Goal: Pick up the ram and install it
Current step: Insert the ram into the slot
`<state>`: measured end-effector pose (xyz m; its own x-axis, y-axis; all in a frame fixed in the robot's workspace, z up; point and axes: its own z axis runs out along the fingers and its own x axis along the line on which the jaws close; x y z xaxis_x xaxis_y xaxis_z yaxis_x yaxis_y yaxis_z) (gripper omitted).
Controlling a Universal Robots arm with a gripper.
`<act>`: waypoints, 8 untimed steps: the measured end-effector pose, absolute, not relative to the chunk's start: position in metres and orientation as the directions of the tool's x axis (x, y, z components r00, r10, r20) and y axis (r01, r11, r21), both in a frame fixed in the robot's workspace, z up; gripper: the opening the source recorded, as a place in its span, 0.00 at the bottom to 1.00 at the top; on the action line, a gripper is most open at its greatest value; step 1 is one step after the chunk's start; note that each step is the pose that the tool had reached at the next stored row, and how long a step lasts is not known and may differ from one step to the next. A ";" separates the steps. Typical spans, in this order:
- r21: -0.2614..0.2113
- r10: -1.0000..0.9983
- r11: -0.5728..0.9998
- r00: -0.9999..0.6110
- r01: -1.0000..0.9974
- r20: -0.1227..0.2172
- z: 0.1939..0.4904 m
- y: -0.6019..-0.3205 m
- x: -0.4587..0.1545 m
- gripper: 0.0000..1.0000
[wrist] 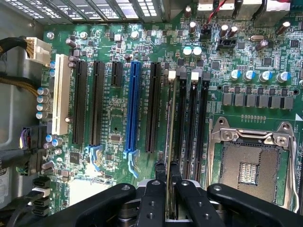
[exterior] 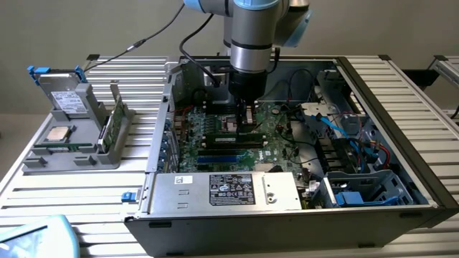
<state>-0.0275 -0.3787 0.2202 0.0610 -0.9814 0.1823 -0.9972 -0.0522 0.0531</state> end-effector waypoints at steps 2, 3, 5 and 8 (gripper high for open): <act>0.053 -0.981 -0.052 0.061 -0.997 0.182 0.220 -0.379 -0.027 0.14; 0.053 -0.981 -0.052 0.061 -0.997 0.182 0.220 -0.379 -0.027 0.14; 0.053 -0.981 -0.052 0.061 -0.997 0.182 0.219 -0.379 -0.027 0.14; 0.053 -0.981 -0.052 0.061 -0.997 0.182 0.219 -0.379 -0.027 0.14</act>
